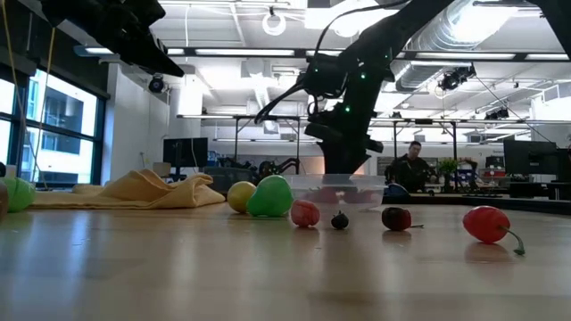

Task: Pick and placing Produce into tupperware
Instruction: Put the purple eggplant into the transparent container, then put the green pear into the transparent container

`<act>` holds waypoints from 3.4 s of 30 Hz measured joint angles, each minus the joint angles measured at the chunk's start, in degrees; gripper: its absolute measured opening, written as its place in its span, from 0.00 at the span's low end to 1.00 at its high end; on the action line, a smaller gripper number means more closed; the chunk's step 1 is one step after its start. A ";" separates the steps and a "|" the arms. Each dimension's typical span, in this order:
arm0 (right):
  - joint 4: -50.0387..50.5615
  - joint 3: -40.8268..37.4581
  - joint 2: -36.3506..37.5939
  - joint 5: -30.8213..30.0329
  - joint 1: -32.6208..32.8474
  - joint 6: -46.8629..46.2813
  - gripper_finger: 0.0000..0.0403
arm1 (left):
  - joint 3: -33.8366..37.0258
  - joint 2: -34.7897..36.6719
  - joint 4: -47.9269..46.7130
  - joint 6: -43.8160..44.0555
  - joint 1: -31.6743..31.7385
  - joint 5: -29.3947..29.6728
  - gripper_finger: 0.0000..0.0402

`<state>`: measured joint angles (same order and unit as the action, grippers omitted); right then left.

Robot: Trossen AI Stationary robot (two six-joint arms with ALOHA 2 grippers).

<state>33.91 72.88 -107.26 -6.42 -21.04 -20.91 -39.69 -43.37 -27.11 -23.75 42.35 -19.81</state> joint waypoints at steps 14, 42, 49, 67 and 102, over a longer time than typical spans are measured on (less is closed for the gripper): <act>-0.52 0.35 0.02 0.07 0.04 0.22 0.52 | 0.00 0.00 0.02 0.02 0.02 0.00 0.01; -9.63 0.02 1.91 -1.11 22.76 29.41 0.52 | 0.00 0.02 0.02 0.01 0.01 0.01 0.01; -15.93 0.02 -0.88 2.63 22.07 31.04 0.54 | 0.00 0.00 0.02 0.02 0.00 0.00 0.01; -18.79 0.00 -3.98 4.04 22.05 28.35 0.57 | 0.00 0.00 0.02 0.00 0.02 0.00 0.01; -21.73 0.00 -9.32 4.82 22.10 25.65 0.72 | -0.01 0.00 0.03 0.00 0.02 3.06 0.01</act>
<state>12.19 72.88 -116.58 -1.60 1.06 4.74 -39.70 -43.38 -27.08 -23.75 42.37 -16.75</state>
